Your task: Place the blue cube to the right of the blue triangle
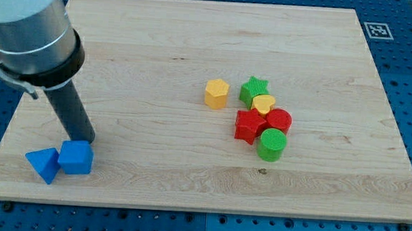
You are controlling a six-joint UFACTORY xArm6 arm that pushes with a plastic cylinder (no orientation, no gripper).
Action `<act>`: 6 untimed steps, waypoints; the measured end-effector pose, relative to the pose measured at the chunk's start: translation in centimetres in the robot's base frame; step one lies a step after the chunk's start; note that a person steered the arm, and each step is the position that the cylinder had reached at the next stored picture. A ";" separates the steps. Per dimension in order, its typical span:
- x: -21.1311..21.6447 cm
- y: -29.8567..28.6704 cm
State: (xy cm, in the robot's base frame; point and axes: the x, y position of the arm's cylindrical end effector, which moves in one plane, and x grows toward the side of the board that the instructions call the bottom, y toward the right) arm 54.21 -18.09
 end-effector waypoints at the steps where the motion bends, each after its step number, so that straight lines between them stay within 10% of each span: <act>1: 0.9 0.0; 6: -1.6 8.0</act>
